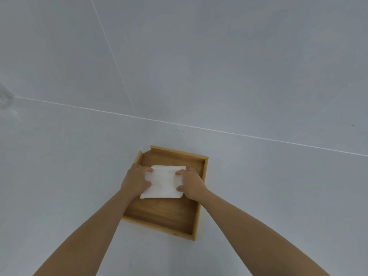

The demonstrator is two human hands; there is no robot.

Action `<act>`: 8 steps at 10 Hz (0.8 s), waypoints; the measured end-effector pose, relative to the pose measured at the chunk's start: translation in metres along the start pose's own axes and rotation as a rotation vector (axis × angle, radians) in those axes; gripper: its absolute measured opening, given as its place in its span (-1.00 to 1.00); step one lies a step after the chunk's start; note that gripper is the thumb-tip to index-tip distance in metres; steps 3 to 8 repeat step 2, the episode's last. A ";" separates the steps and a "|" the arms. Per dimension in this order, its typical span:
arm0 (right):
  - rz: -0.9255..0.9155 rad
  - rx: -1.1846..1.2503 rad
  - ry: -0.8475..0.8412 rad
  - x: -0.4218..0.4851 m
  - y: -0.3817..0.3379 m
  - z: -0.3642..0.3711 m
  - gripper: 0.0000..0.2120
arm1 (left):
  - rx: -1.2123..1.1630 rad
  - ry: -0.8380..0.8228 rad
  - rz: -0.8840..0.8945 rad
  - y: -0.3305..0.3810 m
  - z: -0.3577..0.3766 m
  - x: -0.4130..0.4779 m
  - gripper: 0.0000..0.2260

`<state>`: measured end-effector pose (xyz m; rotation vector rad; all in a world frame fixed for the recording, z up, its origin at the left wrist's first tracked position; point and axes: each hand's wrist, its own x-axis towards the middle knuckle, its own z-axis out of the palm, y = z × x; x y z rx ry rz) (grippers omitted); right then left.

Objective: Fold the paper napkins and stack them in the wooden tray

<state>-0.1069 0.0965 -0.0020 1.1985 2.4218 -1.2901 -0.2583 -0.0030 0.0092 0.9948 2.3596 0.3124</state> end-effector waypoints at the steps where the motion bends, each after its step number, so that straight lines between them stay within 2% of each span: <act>1: -0.053 -0.021 -0.004 -0.013 -0.003 -0.012 -0.45 | 0.058 0.057 0.017 0.011 -0.001 -0.001 -0.60; 2: -0.090 -0.033 0.023 -0.023 -0.004 -0.021 -0.45 | 0.106 0.096 0.084 0.022 -0.002 -0.004 -0.58; 8: -0.090 -0.033 0.023 -0.023 -0.004 -0.021 -0.45 | 0.106 0.096 0.084 0.022 -0.002 -0.004 -0.58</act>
